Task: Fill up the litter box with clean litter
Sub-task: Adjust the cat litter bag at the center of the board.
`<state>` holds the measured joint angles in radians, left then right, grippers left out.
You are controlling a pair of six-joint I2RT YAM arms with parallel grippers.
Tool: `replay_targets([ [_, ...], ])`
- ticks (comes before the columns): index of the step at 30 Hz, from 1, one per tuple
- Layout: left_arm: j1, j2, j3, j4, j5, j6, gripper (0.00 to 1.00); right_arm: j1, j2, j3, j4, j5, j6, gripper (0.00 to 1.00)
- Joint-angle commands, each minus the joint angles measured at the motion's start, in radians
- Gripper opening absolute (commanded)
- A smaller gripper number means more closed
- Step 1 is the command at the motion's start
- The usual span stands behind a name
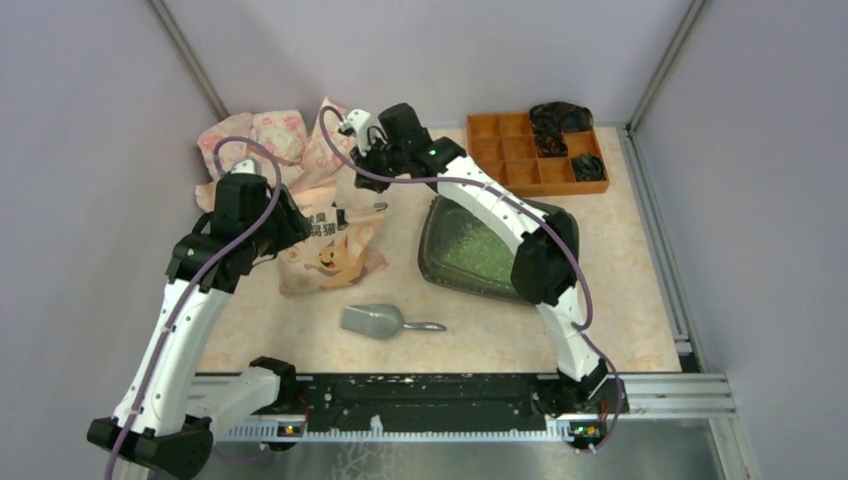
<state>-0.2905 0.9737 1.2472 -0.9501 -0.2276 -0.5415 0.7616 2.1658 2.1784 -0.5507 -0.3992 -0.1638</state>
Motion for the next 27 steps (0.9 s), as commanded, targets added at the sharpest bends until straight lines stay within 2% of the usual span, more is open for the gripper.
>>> replay_targets([
  [1,0.012,0.018,-0.028,0.031,-0.009,0.009,0.67,0.007,0.001,0.002,-0.001,-0.069,-0.008,0.00],
  [3,0.020,0.043,-0.044,0.052,-0.007,0.011,0.74,0.007,-0.009,-0.028,0.007,-0.083,-0.009,0.00],
  [6,0.053,0.098,-0.050,0.079,0.002,0.007,0.77,0.012,-0.038,-0.091,0.030,-0.093,-0.009,0.00],
  [11,0.153,0.159,-0.021,0.135,0.040,0.030,0.78,0.017,-0.062,-0.159,0.043,-0.107,-0.010,0.00],
  [19,0.399,0.199,0.009,0.159,0.151,0.088,0.78,0.030,-0.119,-0.229,0.089,-0.066,-0.012,0.00],
  [22,0.457,0.207,0.013,0.157,0.189,0.057,0.77,0.031,-0.149,-0.246,0.116,-0.055,0.000,0.00],
  [27,0.516,0.223,0.011,0.159,0.136,0.031,0.77,0.030,-0.163,-0.224,0.121,-0.042,0.010,0.00],
])
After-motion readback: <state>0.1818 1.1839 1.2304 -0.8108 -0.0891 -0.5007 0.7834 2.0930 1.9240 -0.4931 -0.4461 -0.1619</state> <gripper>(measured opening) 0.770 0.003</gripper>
